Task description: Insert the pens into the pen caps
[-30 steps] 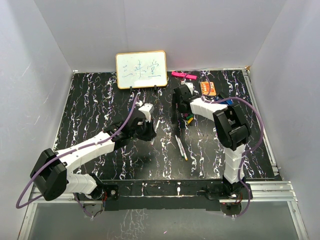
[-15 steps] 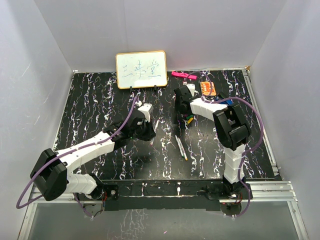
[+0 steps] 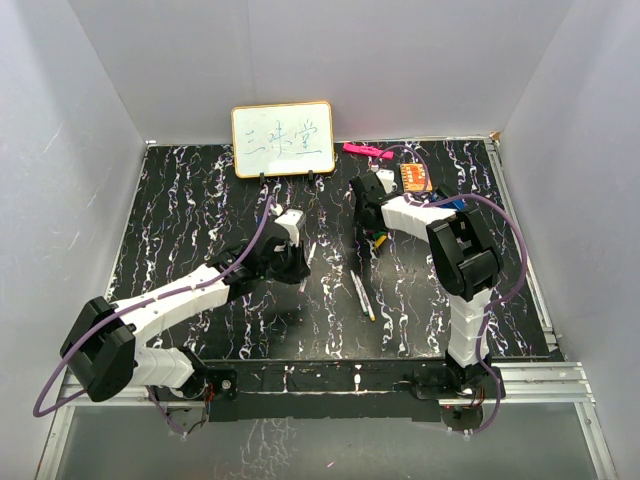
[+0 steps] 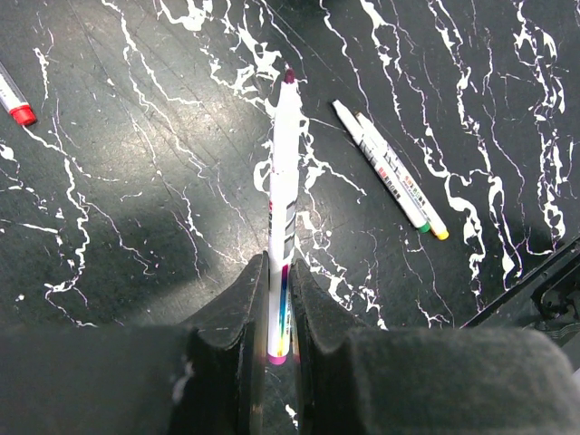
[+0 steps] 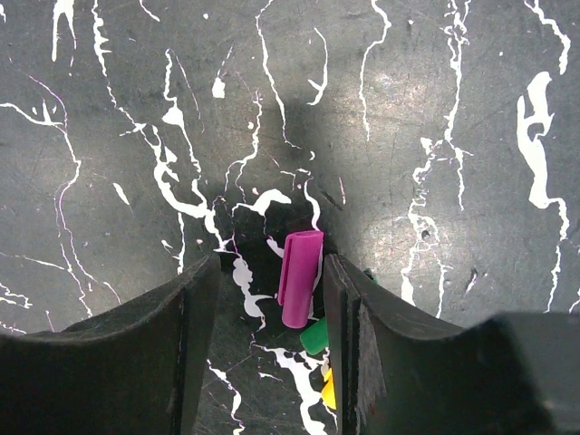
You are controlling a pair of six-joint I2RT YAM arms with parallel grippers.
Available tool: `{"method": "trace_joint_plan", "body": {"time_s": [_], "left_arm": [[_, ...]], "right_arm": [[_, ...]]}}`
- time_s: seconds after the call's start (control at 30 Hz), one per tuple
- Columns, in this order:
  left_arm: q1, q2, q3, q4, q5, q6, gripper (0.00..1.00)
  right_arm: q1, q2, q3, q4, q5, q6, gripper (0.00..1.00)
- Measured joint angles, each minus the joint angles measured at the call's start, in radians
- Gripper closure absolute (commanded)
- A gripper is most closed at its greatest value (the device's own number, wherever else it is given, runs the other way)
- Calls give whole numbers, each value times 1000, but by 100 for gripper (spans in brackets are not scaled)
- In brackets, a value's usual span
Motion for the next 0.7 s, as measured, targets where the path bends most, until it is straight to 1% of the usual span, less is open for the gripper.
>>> {"method": "trace_joint_plan", "body": {"time_s": [0.03,0.2,0.27,0.33,0.4,0.47,0.53,0.6,0.7], "left_arm": [[1,0,-2,2,0,-1,100],[3,0,-9,2,0,-3,100],[3,0,-9,3,0,-4,100],[3,0,-9,3,0,-4,100],[3,0,-9,3,0,-4,100],[3,0,-9,3,0,-4,100],[4,0,-9,3,0,-4,100],[4,0,-9,3,0,-4,100],[5,0,-9,3,-1,-4,100]], "right_arm": [[0,0,0,0,0,2,57],[-2,0,0,-2,2,5,59],[-6,0,0,-2,2,6,63],[-8,0,0,-3,0,7,66],[-13,0,0,-4,-2,8,74],[-15,0,-1,-4,-6,10,87],[-16,0,-2,-4,-10,14,96],[-21,0,-4,1,-20,23,100],[-25,3,-4,9,-34,31,100]]}}
